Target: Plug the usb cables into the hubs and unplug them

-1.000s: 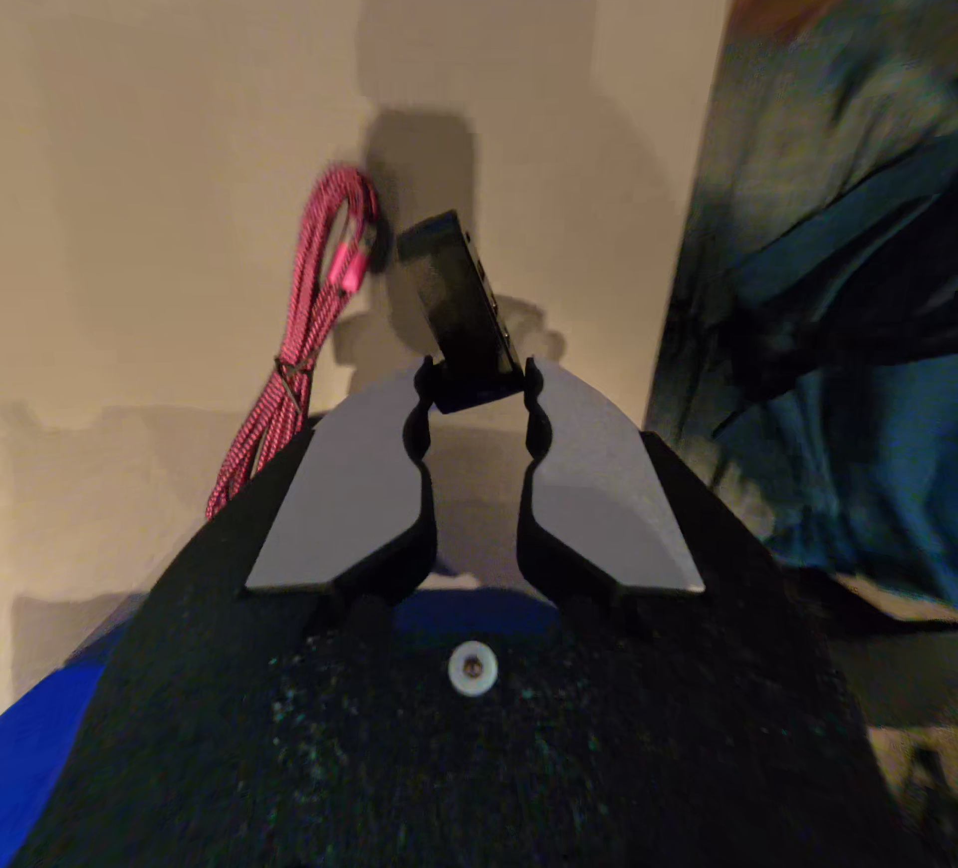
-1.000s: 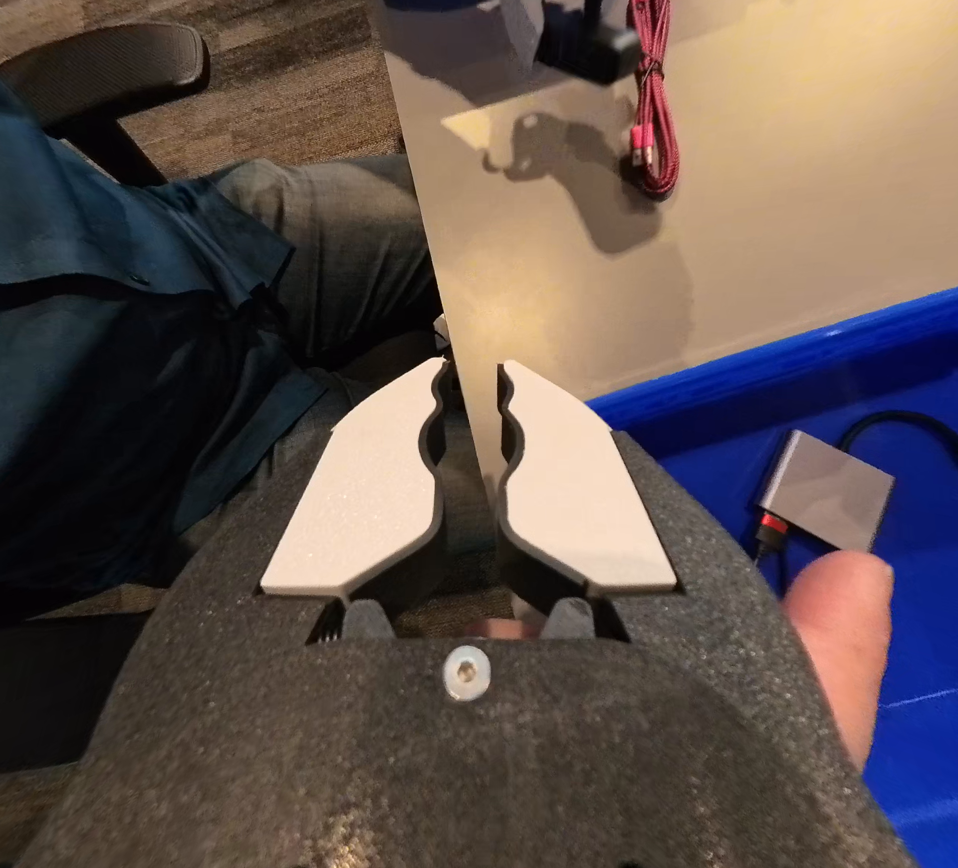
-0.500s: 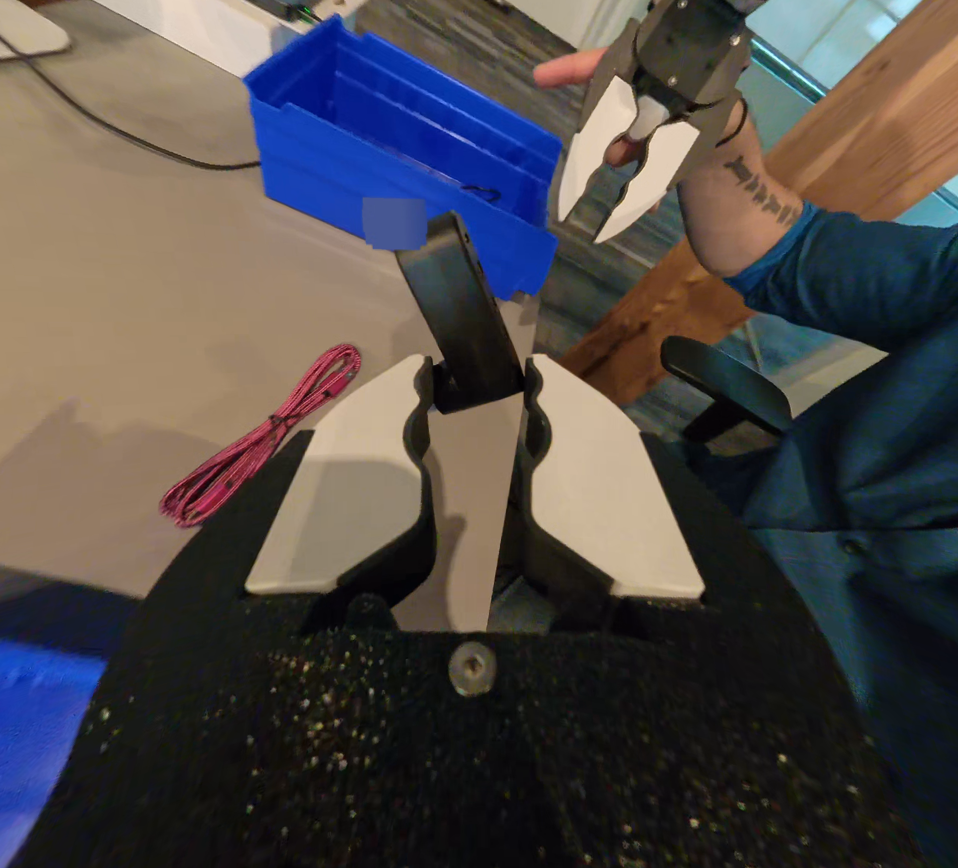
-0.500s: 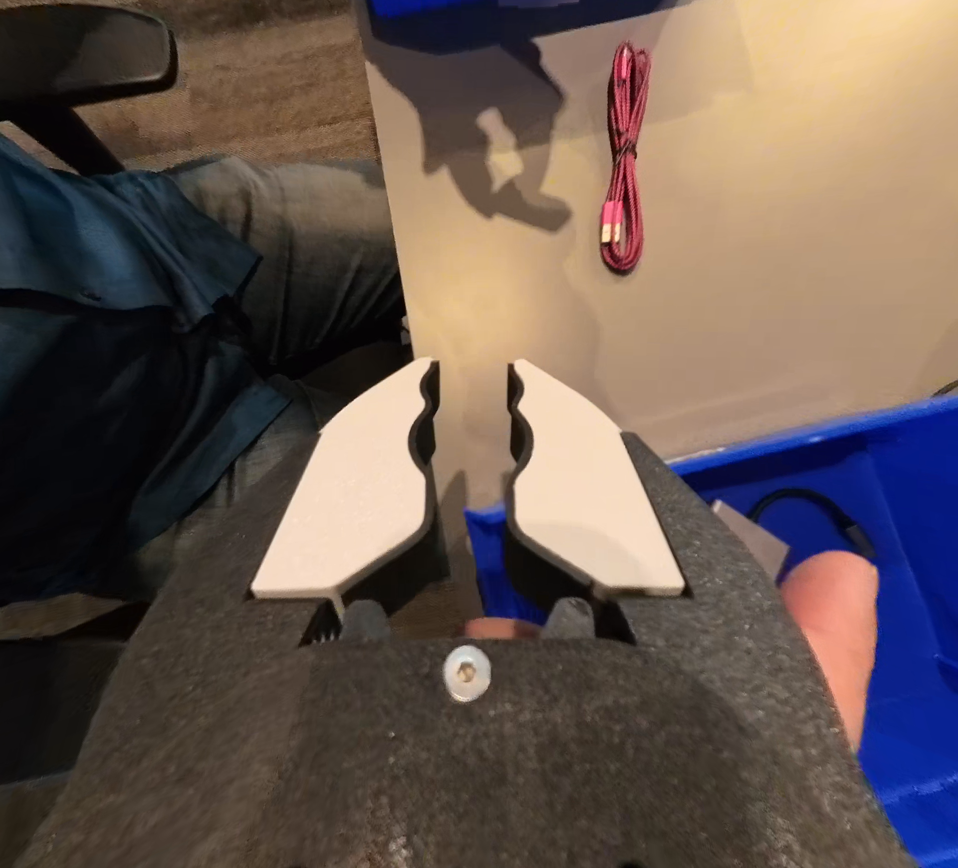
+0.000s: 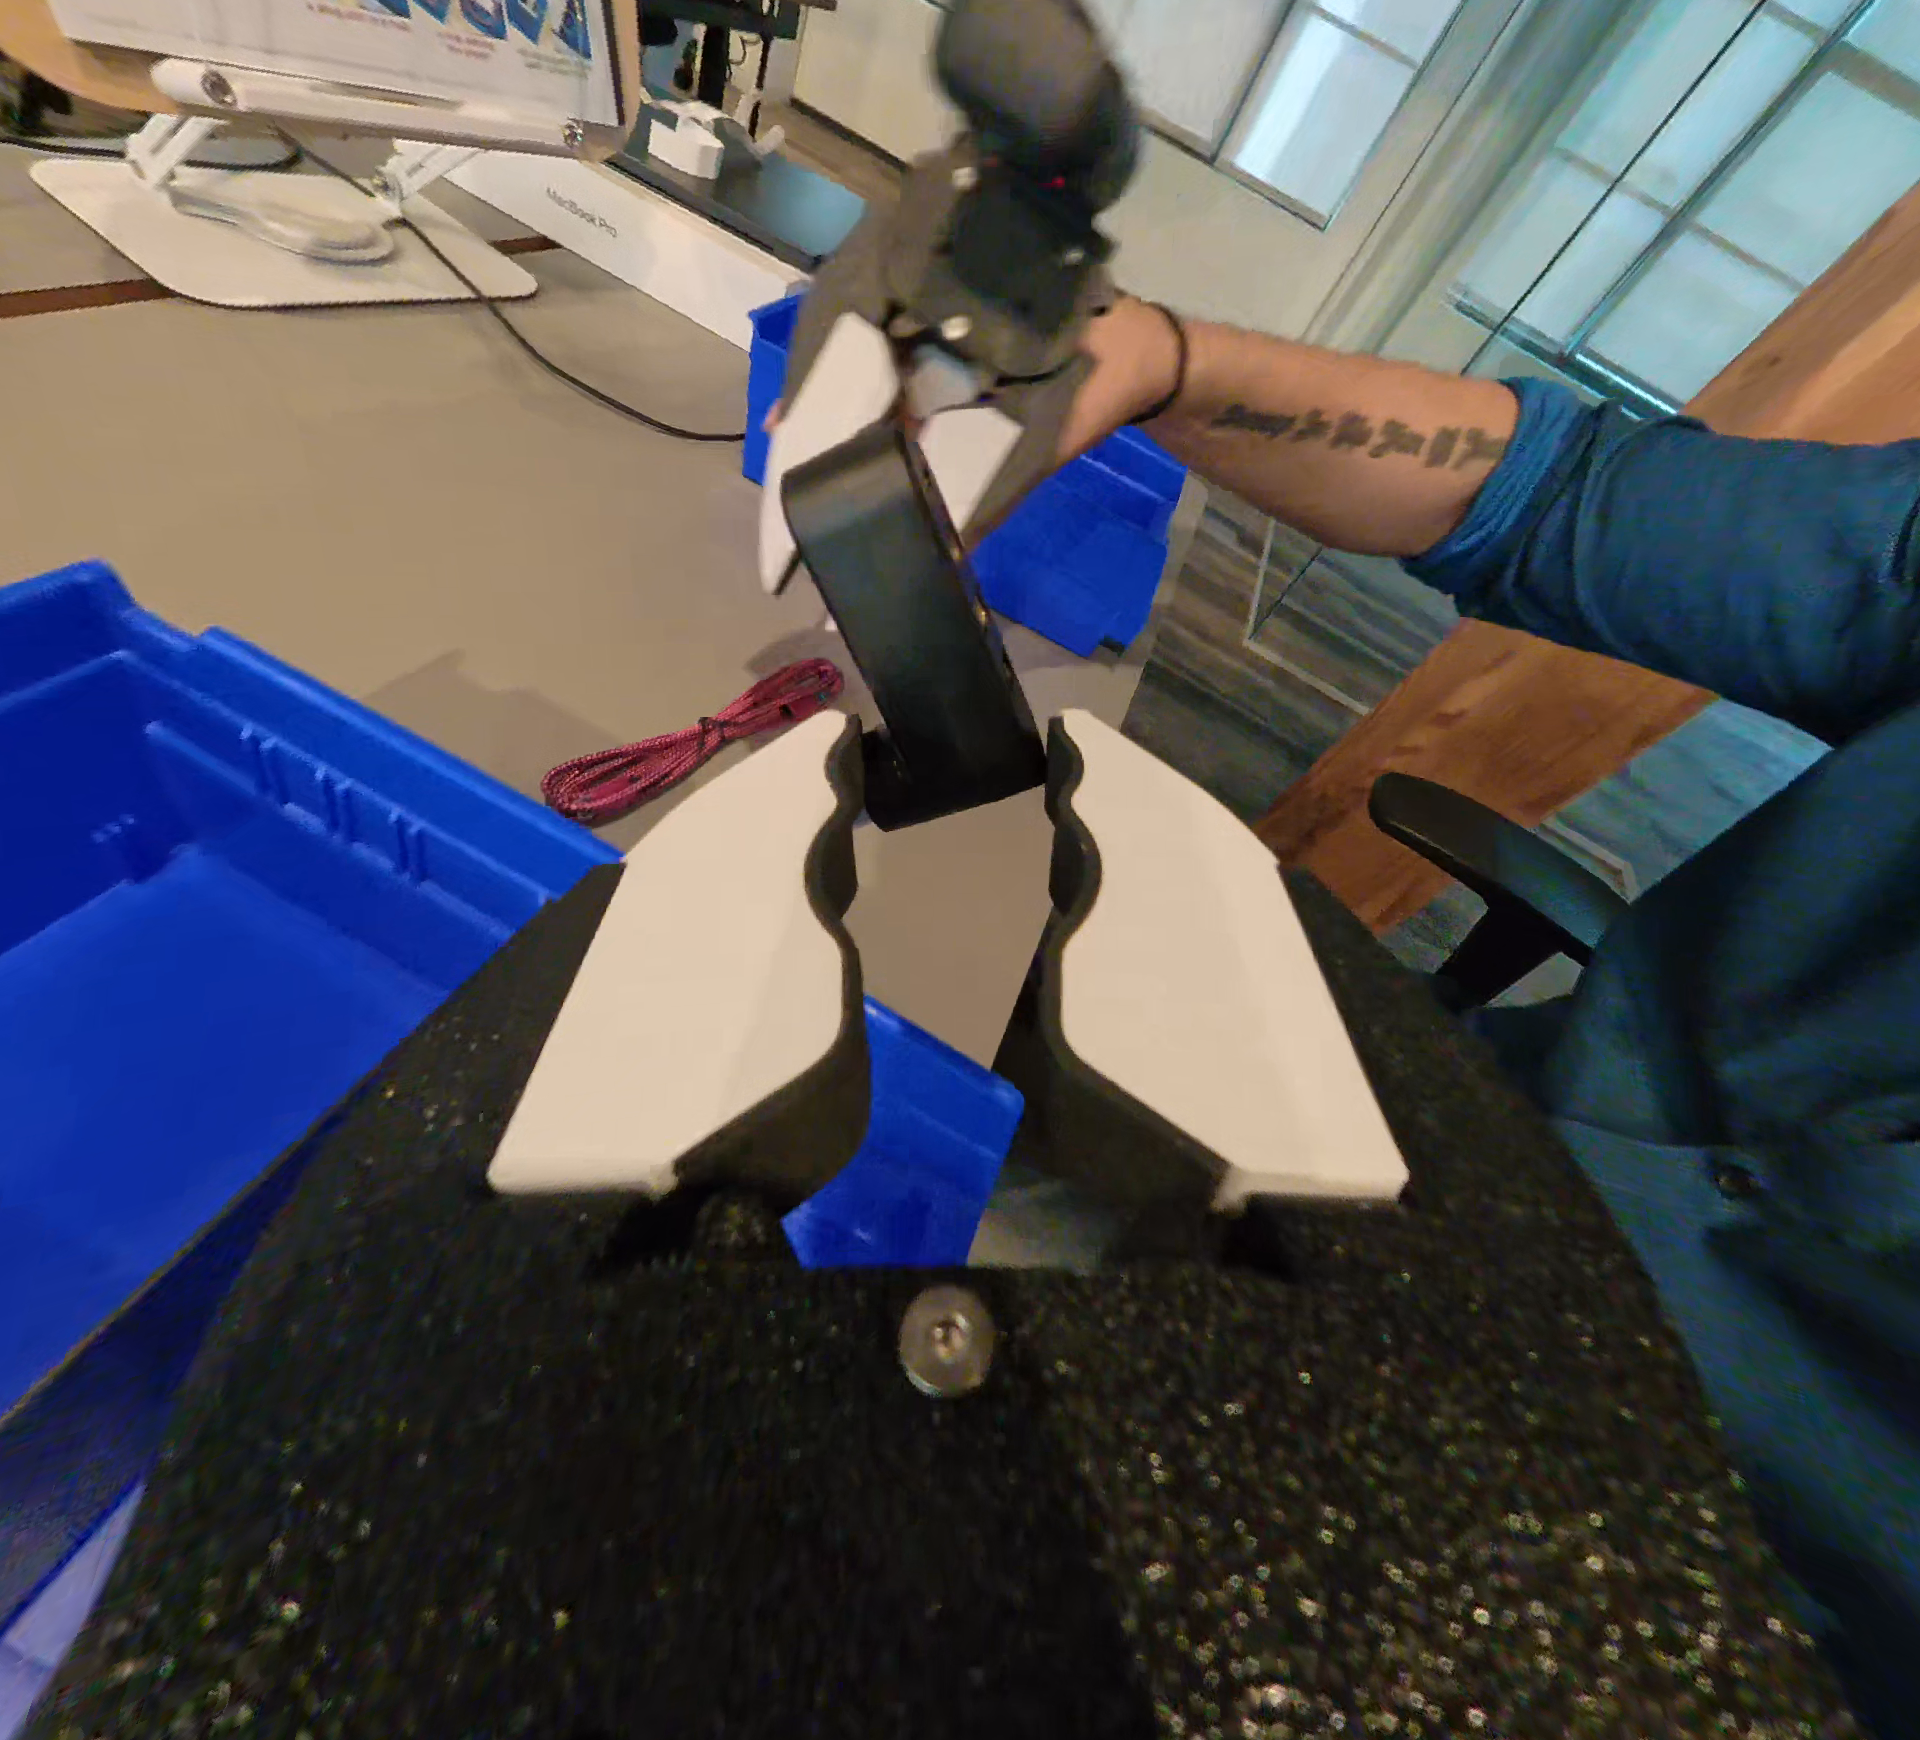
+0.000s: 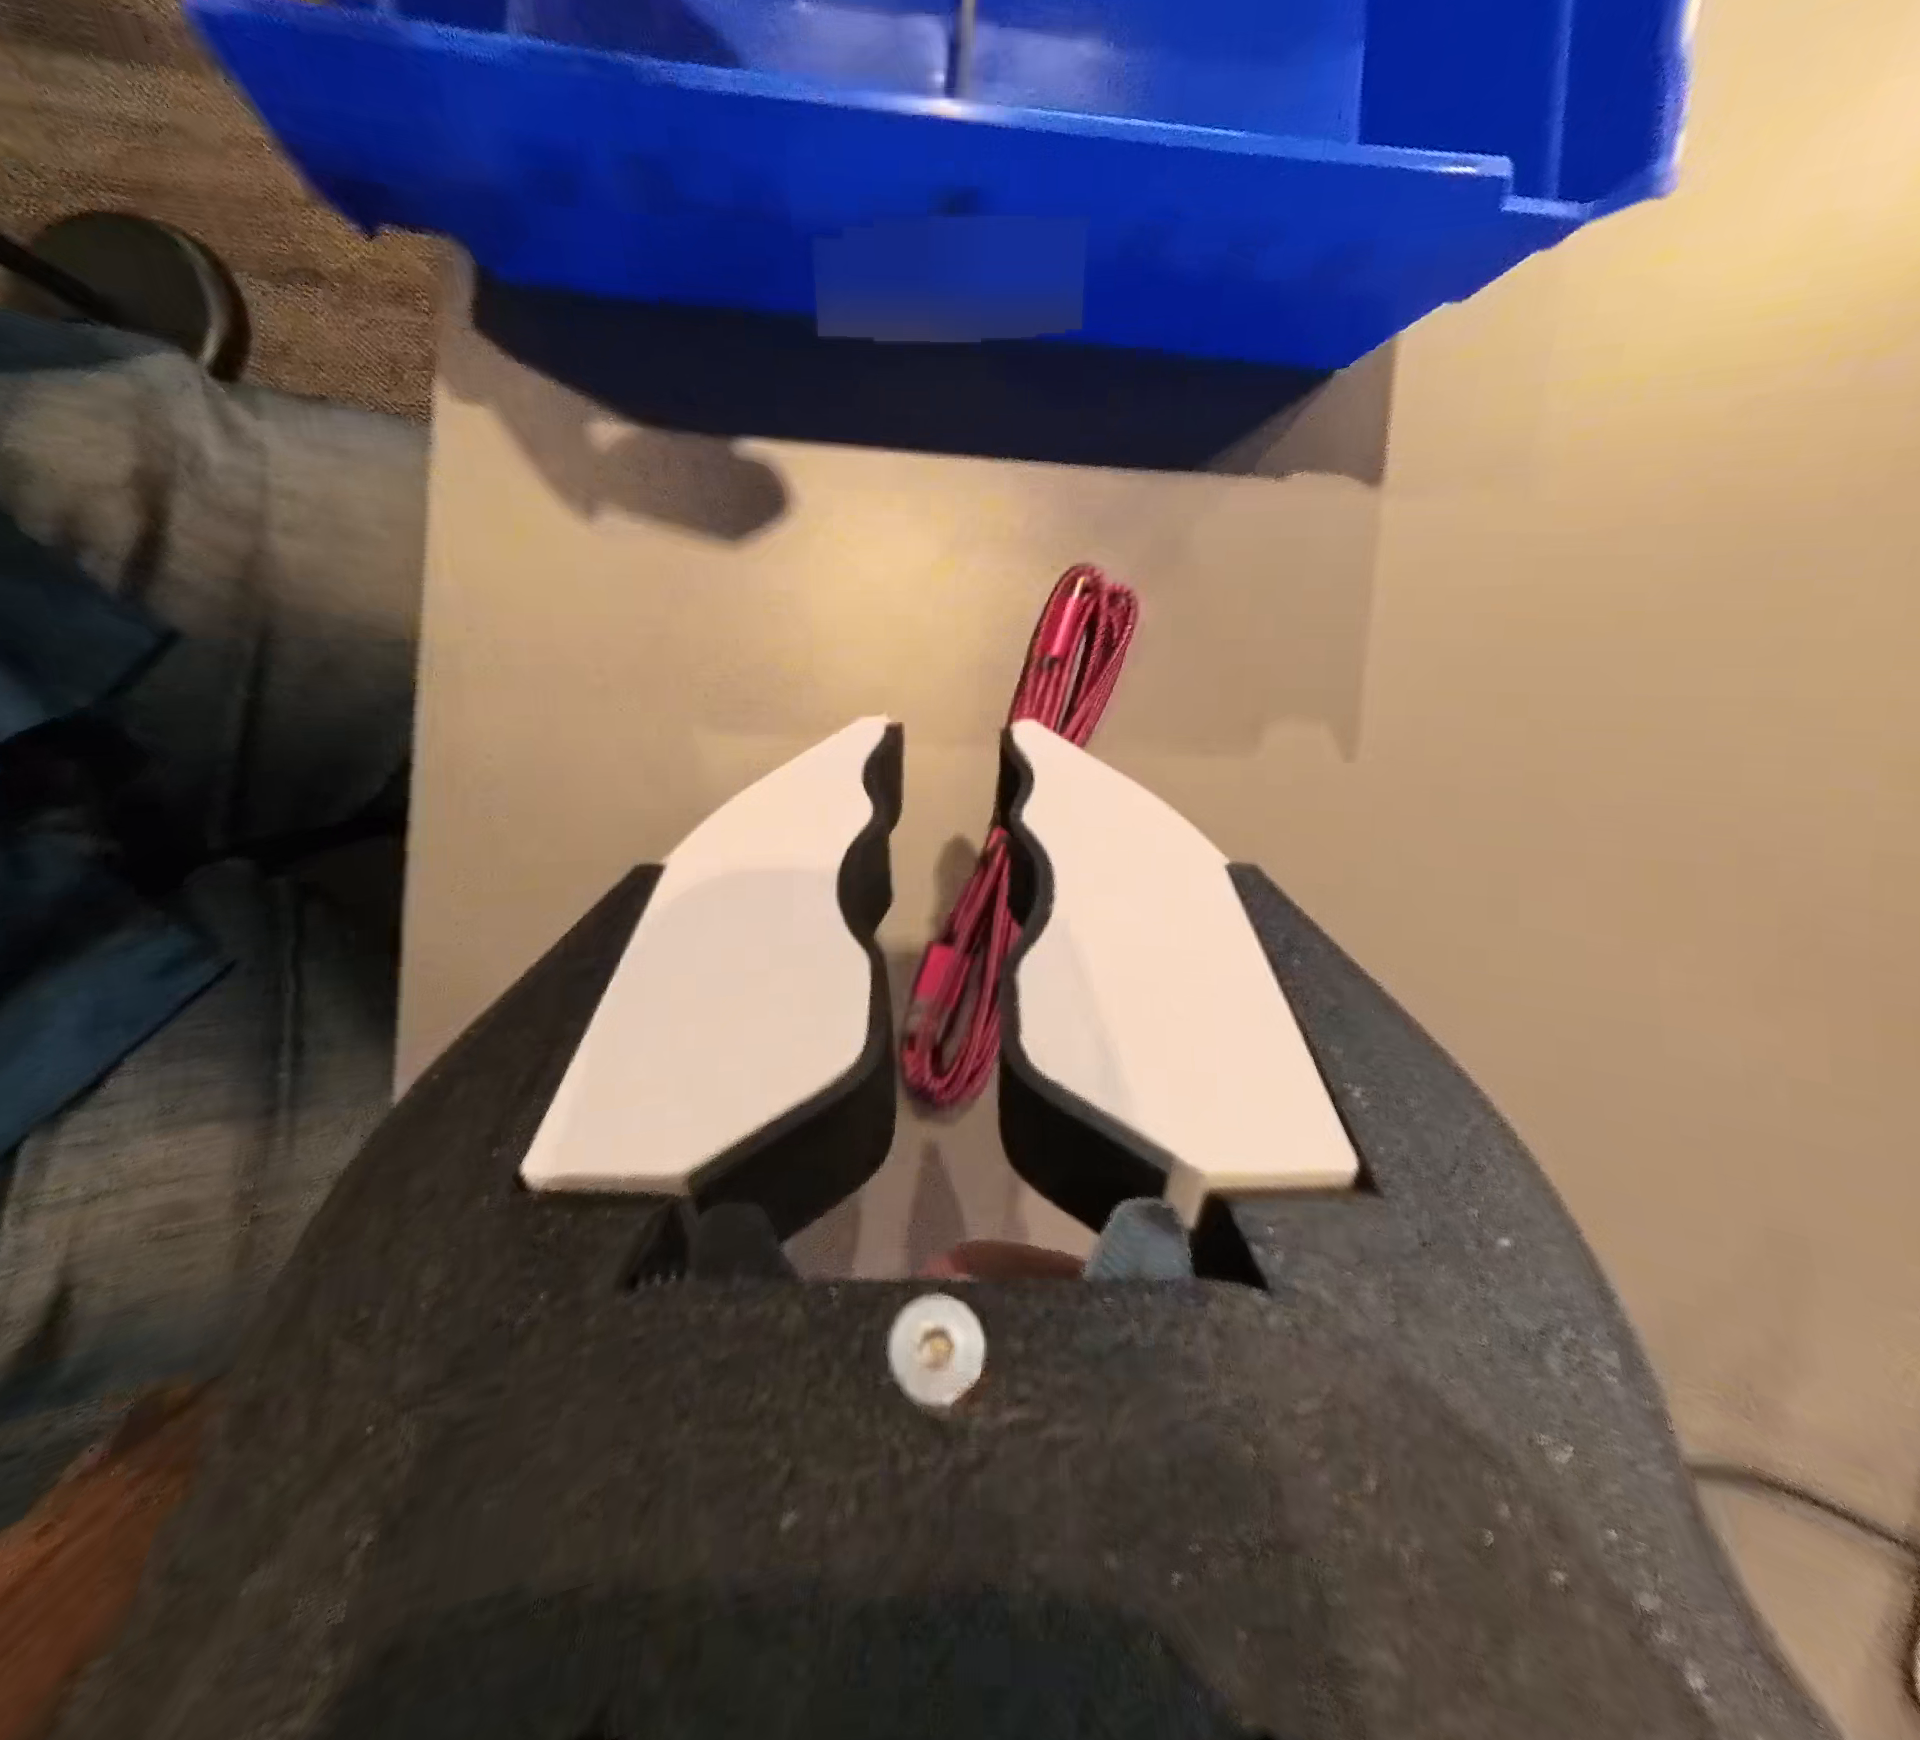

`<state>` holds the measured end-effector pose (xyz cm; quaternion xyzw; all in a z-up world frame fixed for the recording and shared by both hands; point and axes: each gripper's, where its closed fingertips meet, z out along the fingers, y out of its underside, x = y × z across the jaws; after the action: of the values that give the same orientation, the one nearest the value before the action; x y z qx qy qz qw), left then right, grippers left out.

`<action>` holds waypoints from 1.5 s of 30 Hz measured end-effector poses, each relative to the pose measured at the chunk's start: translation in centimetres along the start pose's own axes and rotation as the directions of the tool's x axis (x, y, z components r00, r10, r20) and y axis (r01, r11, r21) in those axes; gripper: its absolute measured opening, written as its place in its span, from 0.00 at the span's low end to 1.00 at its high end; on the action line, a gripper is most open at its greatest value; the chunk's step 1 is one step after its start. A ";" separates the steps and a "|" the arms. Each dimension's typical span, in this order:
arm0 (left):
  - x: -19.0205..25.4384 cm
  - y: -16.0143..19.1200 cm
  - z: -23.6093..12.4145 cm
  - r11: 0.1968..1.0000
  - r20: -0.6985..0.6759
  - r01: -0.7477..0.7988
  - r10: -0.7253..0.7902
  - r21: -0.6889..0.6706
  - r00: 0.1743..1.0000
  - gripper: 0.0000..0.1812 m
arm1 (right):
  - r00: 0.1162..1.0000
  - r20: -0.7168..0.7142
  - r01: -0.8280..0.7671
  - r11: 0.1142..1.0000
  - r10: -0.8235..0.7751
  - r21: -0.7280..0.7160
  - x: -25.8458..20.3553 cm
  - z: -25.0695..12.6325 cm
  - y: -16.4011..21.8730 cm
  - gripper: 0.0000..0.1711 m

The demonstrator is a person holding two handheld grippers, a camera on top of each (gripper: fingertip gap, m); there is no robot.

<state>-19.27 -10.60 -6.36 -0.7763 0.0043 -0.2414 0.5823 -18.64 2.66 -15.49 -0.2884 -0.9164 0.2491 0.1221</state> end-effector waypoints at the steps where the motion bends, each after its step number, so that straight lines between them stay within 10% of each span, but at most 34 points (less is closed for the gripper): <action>1: -0.1 0.1 -0.5 1.000 0.005 -0.001 0.001 0.008 1.000 0.18 | 1.000 0.018 -0.016 1.000 0.016 -0.008 0.7 1.2 -0.1 0.07; 15: -0.5 0.9 -4.4 0.995 0.001 0.000 0.000 0.103 1.000 0.18 | 0.996 0.057 -0.059 0.979 0.071 -0.193 3.7 8.8 1.8 0.11; 45: -0.6 1.9 -5.2 0.989 -0.005 0.015 -0.015 0.145 1.000 0.18 | 0.999 0.024 -0.023 0.964 0.031 -0.265 3.3 9.9 2.7 0.08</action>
<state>-21.30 -15.73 -7.23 -0.7314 -0.0179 -0.2472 0.6353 -23.70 2.73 -25.01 -0.3111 -0.9391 0.1303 0.0662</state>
